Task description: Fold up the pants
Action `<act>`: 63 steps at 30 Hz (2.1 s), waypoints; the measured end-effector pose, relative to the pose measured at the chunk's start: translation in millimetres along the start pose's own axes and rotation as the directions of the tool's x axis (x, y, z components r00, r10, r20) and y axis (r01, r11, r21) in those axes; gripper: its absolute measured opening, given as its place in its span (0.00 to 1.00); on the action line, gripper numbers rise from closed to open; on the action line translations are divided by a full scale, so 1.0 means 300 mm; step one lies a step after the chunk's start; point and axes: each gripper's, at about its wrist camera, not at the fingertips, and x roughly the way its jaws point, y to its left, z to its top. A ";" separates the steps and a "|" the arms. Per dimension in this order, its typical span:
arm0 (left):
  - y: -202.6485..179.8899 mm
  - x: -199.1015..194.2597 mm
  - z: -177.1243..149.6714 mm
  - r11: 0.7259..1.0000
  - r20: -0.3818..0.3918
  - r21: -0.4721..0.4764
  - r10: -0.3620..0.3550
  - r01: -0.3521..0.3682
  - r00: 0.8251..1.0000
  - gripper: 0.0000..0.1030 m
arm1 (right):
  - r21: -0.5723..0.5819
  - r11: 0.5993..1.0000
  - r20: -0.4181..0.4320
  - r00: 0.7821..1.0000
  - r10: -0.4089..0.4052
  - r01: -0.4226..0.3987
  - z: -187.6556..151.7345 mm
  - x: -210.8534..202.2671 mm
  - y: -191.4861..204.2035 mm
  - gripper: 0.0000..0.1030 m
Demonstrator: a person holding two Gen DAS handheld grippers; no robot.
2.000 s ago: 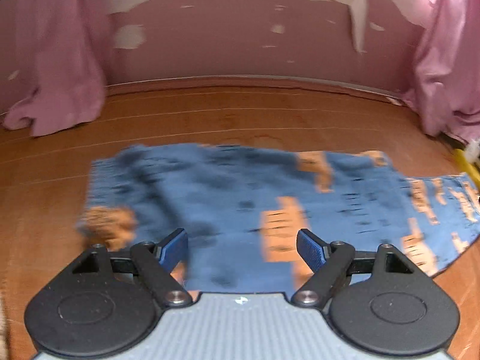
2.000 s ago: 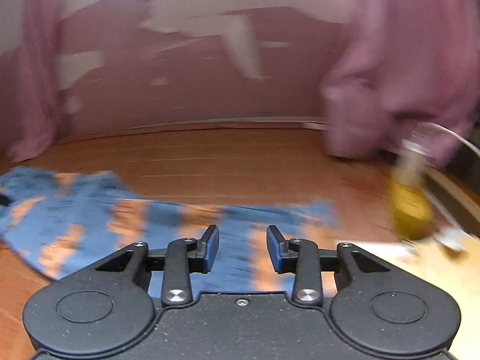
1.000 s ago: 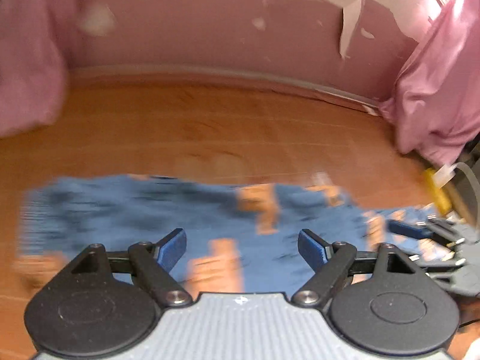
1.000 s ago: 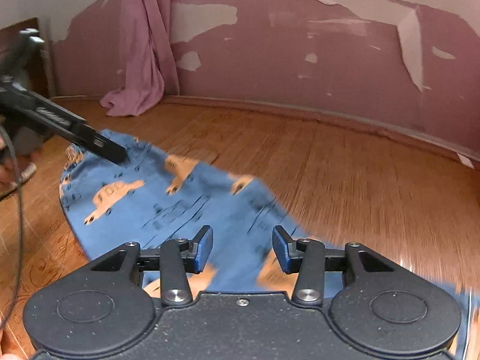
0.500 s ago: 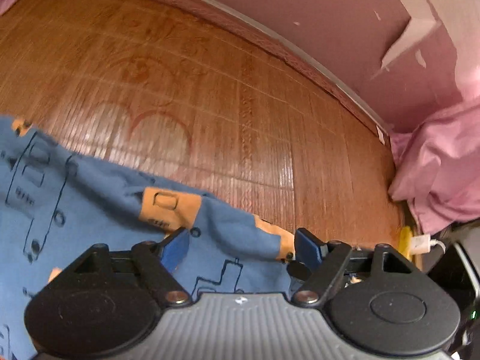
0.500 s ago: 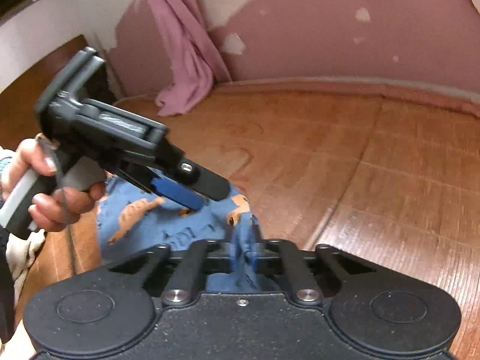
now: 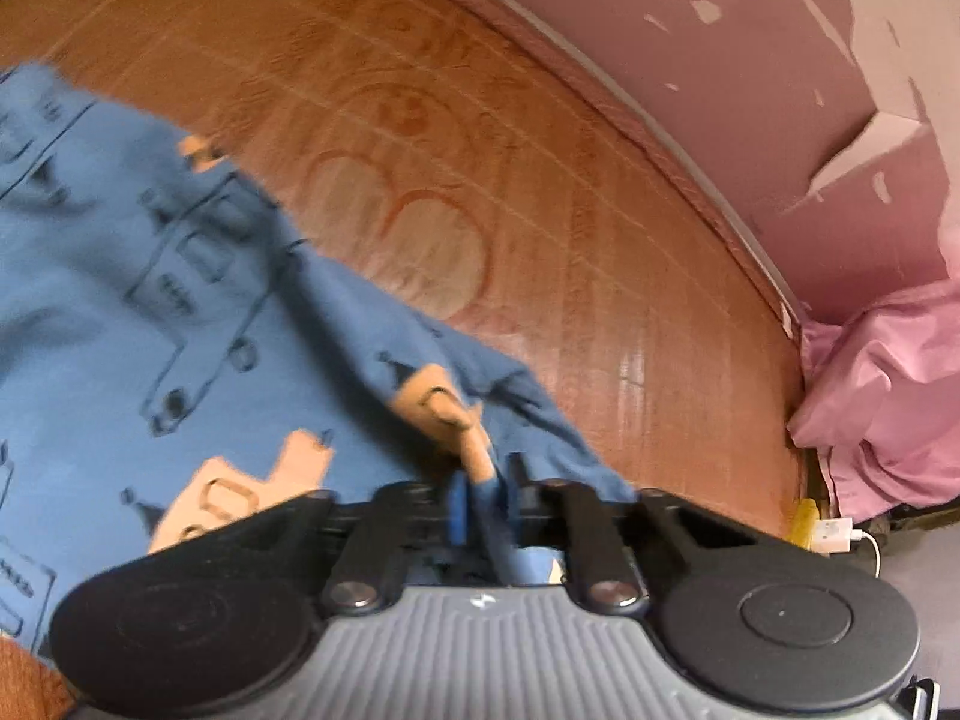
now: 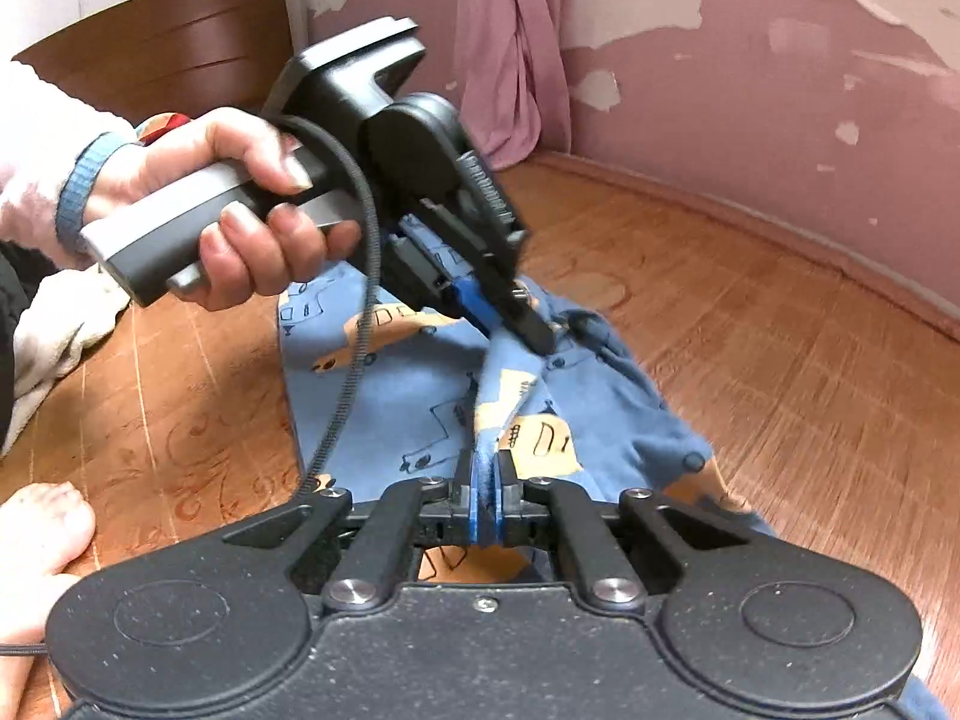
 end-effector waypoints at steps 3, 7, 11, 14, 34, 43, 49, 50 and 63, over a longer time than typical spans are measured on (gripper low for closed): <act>0.037 -0.020 -0.026 0.999 0.022 0.010 -0.037 0.037 0.999 0.10 | 0.098 0.995 0.013 1.000 0.003 -0.004 0.020 -0.025 -0.057 0.14; 0.049 -0.035 -0.062 0.989 0.061 0.129 -0.080 0.072 0.995 0.10 | 0.335 0.941 0.032 0.998 0.044 -0.053 0.074 -0.012 -0.190 0.20; 0.060 -0.041 -0.077 0.977 0.080 0.188 -0.119 0.103 0.990 0.10 | 0.567 0.806 0.017 0.980 0.199 -0.173 0.135 0.117 -0.312 0.29; 0.070 -0.050 -0.079 0.970 0.081 0.210 -0.144 0.125 0.986 0.10 | 0.630 0.757 -0.021 0.971 0.240 -0.173 0.174 0.230 -0.349 0.31; 0.164 -0.169 -0.104 0.938 0.136 0.329 -0.156 0.104 0.978 0.28 | 0.743 0.645 0.027 0.971 0.239 -0.179 0.218 0.382 -0.374 0.06; 0.294 -0.246 -0.096 0.967 0.187 0.242 -0.125 0.078 0.974 0.23 | 0.634 0.768 -0.083 0.980 0.179 -0.087 0.392 0.455 -0.486 0.06; 0.279 -0.245 -0.099 0.964 0.186 0.260 -0.107 0.056 0.977 0.23 | 0.433 0.900 -0.219 0.974 0.058 0.044 0.466 0.457 -0.513 0.19; 0.277 -0.244 -0.095 0.965 0.182 0.258 -0.107 0.057 0.977 0.23 | 0.379 0.923 -0.219 0.976 0.016 0.070 0.484 0.423 -0.506 0.19; 0.177 -0.236 -0.059 0.922 0.163 0.383 -0.007 -0.057 0.987 0.39 | 0.201 0.920 -0.246 0.927 -0.284 0.336 0.182 0.124 -0.385 0.35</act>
